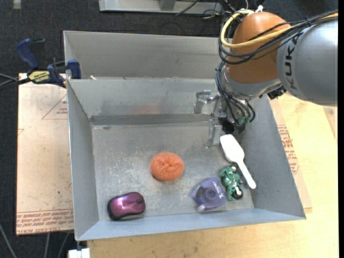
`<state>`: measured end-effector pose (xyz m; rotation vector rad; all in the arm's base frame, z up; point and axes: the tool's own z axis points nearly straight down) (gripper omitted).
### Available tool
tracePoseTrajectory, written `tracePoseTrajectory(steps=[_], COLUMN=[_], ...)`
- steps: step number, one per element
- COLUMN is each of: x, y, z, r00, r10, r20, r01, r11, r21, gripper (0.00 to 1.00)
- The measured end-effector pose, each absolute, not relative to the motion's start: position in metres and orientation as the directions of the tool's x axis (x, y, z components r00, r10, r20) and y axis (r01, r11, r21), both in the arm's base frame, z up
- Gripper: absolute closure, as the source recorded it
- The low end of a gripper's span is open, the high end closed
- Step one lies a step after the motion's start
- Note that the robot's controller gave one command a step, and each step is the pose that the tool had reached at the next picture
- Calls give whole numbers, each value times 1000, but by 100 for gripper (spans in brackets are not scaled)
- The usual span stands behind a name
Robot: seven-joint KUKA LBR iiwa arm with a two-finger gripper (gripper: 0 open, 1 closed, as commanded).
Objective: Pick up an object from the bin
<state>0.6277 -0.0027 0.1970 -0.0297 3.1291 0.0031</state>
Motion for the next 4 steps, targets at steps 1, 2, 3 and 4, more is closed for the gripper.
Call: tracePoseTrajectory(steps=[1,2,3,4], x=[595,598,575,567], y=[17,32,51,64], z=[191,162,154,142], r00=[-962,-988,-996,-923], r10=[-274,-154,-86,-384], r20=[-2,-11,0,-12], r01=[-274,-154,-86,-384], r11=[962,988,996,923], r21=[2,2,3,-1], gripper=[0,0,0,0])
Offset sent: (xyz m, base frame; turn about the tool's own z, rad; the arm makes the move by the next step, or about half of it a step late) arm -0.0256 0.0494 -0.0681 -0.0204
